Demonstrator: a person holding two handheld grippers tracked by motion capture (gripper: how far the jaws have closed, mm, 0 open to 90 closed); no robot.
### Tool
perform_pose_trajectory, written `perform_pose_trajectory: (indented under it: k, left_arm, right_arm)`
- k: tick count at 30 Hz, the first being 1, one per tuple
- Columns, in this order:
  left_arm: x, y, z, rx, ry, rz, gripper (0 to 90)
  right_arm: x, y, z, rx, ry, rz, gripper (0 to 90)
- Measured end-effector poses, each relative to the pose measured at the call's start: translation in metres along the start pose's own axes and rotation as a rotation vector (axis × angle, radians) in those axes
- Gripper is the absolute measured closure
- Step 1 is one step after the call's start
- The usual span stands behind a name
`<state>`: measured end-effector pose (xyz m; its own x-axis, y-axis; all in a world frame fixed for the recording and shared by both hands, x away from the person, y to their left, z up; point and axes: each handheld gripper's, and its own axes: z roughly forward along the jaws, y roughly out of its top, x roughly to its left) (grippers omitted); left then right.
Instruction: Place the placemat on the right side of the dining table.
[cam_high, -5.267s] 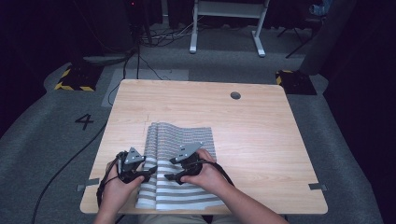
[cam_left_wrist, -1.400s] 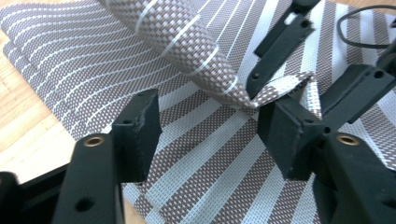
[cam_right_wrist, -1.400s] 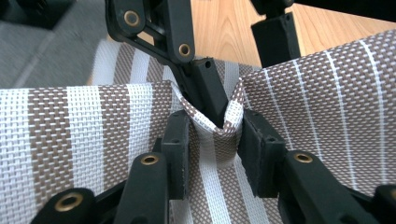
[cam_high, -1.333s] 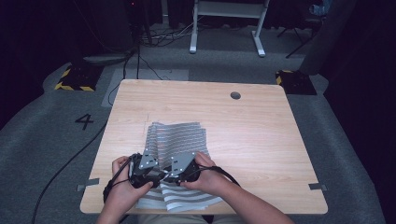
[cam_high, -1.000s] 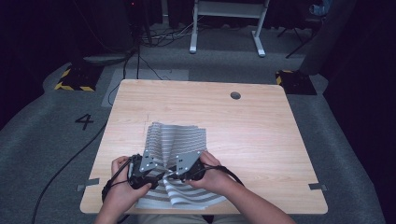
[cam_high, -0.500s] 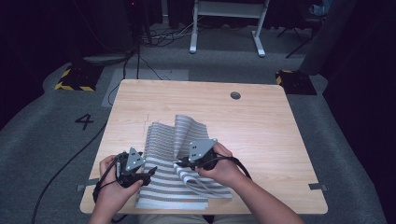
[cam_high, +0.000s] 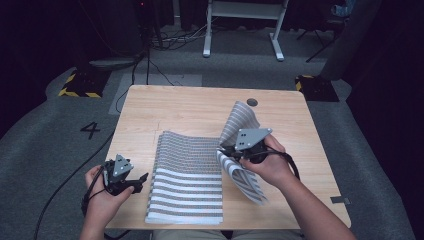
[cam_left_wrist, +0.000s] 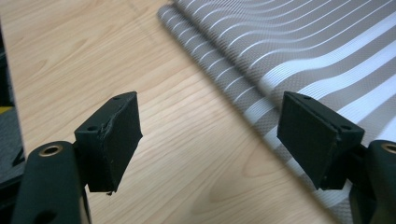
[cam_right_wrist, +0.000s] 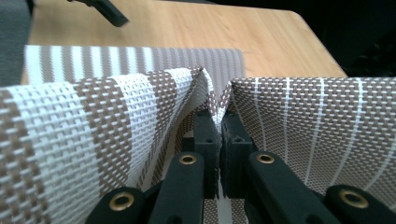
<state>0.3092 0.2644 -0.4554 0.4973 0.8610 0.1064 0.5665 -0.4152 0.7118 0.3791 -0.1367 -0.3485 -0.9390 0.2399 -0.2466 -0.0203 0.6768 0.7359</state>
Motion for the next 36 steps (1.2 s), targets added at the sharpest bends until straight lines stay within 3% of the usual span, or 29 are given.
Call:
perform_pose_trajectory:
  k: [7, 11, 17, 23, 25, 30, 36]
  left_arm:
    - [0.013, -0.02, 0.017, 0.034, 0.016, -0.051, 21.5]
    - [0.017, -0.024, 0.025, 0.051, 0.012, -0.065, 21.1]
    - [0.016, -0.025, 0.035, 0.076, 0.042, -0.062, 17.6]
    - [0.016, -0.026, 0.039, 0.046, 0.037, -0.076, 17.1]
    - [0.017, -0.027, 0.042, 0.03, 0.014, -0.104, 16.6]
    - [0.016, -0.028, 0.042, 0.036, 0.019, -0.178, 16.6]
    - [0.017, -0.028, 0.043, 0.04, 0.008, -0.209, 16.5]
  right_arm:
    - [-0.019, -0.011, -0.032, 0.051, -0.076, 0.039, 87.5]
    - [-0.031, -0.02, -0.052, 0.077, -0.125, 0.084, 87.5]
    - [-0.05, -0.036, -0.077, 0.133, -0.206, 0.163, 87.5]
    - [-0.066, -0.05, -0.091, 0.203, -0.28, 0.239, 87.4]
    - [-0.071, -0.057, -0.095, 0.216, -0.296, 0.277, 87.4]
    - [-0.084, -0.075, -0.105, 0.237, -0.334, 0.362, 87.4]
    - [-0.097, -0.092, -0.11, 0.3, -0.351, 0.394, 87.3]
